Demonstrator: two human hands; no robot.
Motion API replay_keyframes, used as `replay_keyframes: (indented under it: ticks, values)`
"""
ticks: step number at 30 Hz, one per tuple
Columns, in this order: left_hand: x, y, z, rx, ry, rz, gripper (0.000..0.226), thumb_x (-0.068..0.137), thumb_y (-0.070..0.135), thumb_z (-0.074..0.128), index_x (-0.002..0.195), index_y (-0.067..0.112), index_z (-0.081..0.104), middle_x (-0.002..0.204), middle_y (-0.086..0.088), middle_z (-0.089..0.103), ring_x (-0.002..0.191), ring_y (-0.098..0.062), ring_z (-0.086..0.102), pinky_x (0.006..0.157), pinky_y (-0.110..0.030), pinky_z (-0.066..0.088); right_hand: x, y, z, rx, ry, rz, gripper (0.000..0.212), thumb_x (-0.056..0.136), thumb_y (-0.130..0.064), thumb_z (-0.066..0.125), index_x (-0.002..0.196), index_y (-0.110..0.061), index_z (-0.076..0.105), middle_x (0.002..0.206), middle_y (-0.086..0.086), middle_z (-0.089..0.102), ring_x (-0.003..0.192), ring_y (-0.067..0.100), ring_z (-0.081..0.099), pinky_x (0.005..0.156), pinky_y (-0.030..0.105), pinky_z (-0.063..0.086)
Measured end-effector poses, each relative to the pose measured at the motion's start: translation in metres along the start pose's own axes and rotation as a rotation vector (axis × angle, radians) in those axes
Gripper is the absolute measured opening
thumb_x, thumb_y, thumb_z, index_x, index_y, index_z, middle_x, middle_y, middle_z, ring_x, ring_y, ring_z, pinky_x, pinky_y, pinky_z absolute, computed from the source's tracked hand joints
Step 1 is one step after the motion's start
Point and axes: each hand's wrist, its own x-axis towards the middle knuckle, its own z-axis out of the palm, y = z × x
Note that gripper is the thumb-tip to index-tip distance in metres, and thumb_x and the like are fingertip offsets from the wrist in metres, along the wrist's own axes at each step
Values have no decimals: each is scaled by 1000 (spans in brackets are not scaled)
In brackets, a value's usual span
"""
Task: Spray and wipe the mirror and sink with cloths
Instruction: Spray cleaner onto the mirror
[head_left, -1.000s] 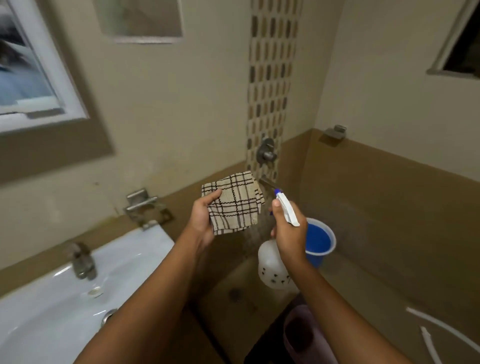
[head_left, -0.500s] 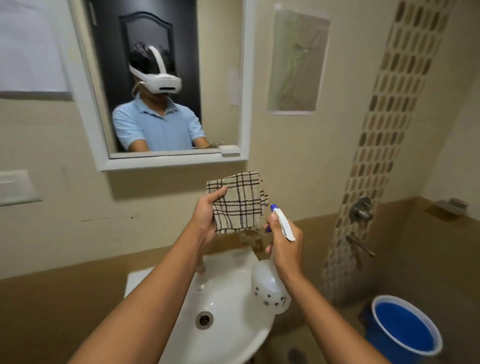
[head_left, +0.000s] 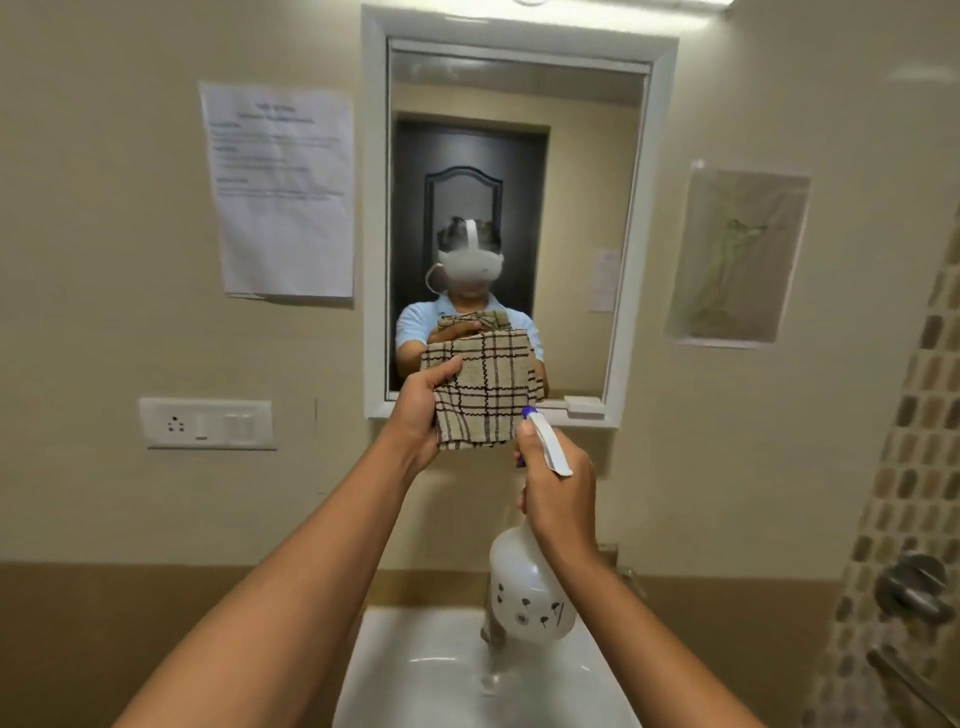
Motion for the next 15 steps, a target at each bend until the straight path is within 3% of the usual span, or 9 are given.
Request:
replay_keyframes:
  ticks: [2,7,12,15]
  values:
    - [6,13,6,27,18,37,38,99,23,43,127,2,59,119,-20,68,106,-33,68,77,-39,59,16,-10,8,-7,-13,-36,39,85,-62,47,68,-29,57,57,-5,55,58,25,58,53,50,53]
    - [24,31,18,77,57,99,41,99,26,43,128,1,58,120,-20,68,111,-33,66,89,-42,54,53,-28,16,11,-37,-80,39,88,-60,46,81,-25,62,66,-5,60,66,20,62,56,48,56]
    - [33,39,24,77,60,138,36,100,24,42,120,3,63,111,-16,72,100,-29,70,81,-39,56,75,-36,13,32,-43,-121,32,95,-49,50,77,-25,59,63,-9,54,63,19,60,53,43,57]
    - [39,42,26,89,74,150,37,99,26,43,123,4,62,115,-17,71,104,-31,69,83,-41,55,81,-35,13,39,-42,-118,32,94,-49,51,75,-26,58,62,-9,51,62,19,59,52,43,57]
